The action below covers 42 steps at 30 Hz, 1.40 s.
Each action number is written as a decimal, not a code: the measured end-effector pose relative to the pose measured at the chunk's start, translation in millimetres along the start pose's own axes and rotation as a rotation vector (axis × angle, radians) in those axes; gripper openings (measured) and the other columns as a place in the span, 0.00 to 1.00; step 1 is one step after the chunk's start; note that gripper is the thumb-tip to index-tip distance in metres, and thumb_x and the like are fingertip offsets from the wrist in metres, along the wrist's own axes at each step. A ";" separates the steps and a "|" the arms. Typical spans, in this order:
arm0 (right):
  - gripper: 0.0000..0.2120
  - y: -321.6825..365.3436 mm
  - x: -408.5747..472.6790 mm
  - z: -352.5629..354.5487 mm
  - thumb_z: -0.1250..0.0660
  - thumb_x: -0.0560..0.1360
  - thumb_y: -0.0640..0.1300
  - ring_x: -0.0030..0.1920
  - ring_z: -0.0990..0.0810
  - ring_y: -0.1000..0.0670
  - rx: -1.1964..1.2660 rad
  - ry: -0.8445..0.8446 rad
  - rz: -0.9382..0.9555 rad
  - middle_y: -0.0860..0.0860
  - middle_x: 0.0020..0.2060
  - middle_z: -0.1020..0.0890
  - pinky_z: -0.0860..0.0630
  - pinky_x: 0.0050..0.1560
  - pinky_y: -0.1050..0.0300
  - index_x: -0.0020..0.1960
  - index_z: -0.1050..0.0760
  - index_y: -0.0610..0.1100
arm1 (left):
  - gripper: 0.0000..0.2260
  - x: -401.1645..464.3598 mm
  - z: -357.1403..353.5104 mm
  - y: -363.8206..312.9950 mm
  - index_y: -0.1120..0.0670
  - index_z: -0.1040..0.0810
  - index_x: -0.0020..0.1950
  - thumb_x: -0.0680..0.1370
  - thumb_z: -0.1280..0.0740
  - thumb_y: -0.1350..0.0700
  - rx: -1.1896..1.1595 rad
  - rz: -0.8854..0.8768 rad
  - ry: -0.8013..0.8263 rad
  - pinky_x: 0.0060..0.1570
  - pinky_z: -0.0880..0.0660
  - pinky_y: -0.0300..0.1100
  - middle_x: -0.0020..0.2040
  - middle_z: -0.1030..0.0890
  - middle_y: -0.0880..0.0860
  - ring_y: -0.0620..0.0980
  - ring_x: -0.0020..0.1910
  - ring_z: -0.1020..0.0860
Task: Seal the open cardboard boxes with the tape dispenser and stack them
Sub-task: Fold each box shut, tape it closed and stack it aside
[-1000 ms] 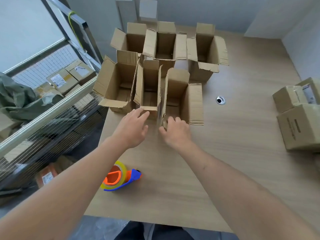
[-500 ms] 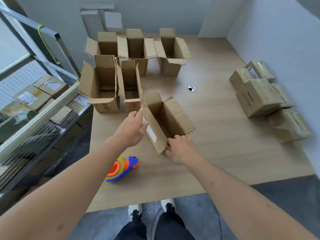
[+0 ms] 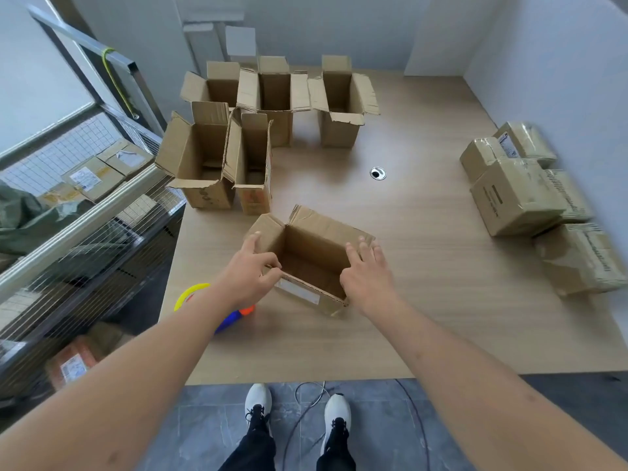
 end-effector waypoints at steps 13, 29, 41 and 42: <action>0.59 -43.7 17.1 -5.8 0.32 0.71 0.28 0.56 0.22 0.42 0.927 -0.030 -0.352 0.46 0.73 0.34 0.23 0.49 0.50 0.78 0.64 0.69 | 0.22 -6.9 -13.4 -41.5 0.56 0.21 0.68 0.75 0.24 0.59 0.062 -0.359 -0.203 0.58 0.22 0.50 0.65 0.27 0.52 0.52 0.56 0.22; 0.28 -18.4 32.3 -21.5 0.37 0.75 0.70 0.74 0.34 0.44 0.857 -0.120 -0.232 0.50 0.75 0.36 0.27 0.66 0.46 0.73 0.32 0.66 | 0.59 28.9 -24.8 -7.8 0.50 0.57 0.84 0.68 0.23 0.33 0.129 0.330 -0.233 0.68 0.33 0.54 0.67 0.33 0.60 0.62 0.65 0.31; 0.26 23.3 31.8 -50.8 0.61 0.83 0.60 0.80 0.64 0.34 0.662 -0.252 -0.195 0.46 0.83 0.58 0.50 0.80 0.46 0.81 0.54 0.65 | 0.29 -16.7 -24.5 89.2 0.48 0.47 0.82 0.83 0.47 0.39 0.176 0.351 -0.241 0.55 0.27 0.55 0.62 0.29 0.60 0.65 0.57 0.25; 0.27 23.3 30.7 -50.8 0.62 0.83 0.61 0.80 0.64 0.35 0.667 -0.254 -0.189 0.46 0.83 0.58 0.50 0.80 0.46 0.81 0.53 0.65 | 0.30 -21.9 -26.5 103.0 0.49 0.46 0.82 0.83 0.46 0.38 0.194 0.377 -0.219 0.57 0.28 0.56 0.63 0.28 0.61 0.65 0.58 0.25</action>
Point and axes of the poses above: each hand's wrist, its own x-axis towards the middle knuckle, its own z-axis out of the back of the hand, y = z × x, the point moved 5 cm from there along x, towards the middle knuckle
